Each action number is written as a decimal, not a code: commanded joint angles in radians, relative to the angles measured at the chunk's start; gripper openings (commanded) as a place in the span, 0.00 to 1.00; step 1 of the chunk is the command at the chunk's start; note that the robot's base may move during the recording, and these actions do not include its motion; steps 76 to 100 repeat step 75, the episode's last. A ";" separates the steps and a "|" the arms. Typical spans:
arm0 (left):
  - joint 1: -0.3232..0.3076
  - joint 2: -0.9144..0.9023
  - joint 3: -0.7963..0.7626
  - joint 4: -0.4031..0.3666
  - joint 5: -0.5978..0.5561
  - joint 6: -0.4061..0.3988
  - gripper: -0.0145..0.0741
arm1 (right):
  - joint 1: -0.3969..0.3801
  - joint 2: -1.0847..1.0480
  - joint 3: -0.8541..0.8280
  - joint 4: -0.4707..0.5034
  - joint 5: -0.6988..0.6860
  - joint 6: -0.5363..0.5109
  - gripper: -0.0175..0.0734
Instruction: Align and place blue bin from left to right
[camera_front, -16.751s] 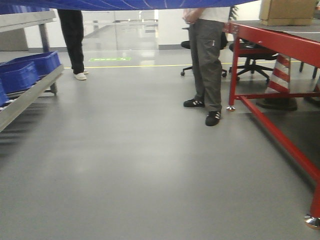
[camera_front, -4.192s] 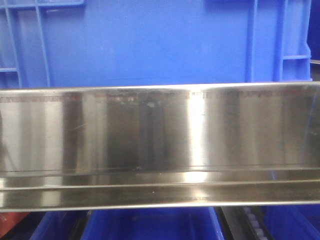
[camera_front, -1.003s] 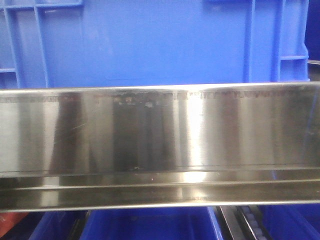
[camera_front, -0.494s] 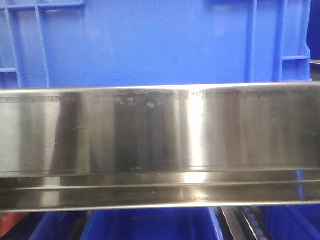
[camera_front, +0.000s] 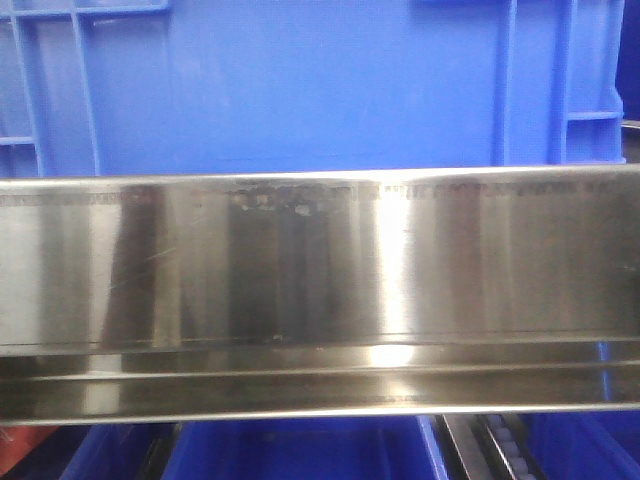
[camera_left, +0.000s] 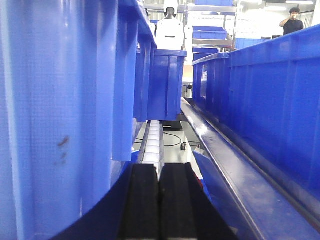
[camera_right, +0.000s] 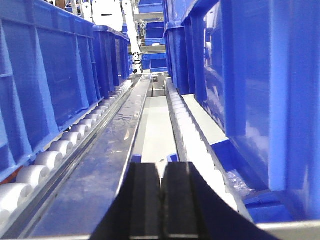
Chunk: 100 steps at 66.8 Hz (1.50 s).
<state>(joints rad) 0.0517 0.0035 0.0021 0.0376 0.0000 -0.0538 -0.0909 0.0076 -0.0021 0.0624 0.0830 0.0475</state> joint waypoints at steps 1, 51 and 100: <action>0.006 -0.004 -0.002 0.002 -0.018 -0.001 0.04 | -0.006 -0.008 0.002 0.001 -0.030 -0.005 0.12; 0.006 -0.004 -0.002 0.002 -0.018 -0.001 0.04 | -0.006 -0.008 0.002 0.001 -0.030 -0.005 0.12; 0.006 -0.004 -0.002 0.002 -0.018 -0.001 0.04 | -0.006 -0.008 0.002 0.001 -0.030 -0.005 0.12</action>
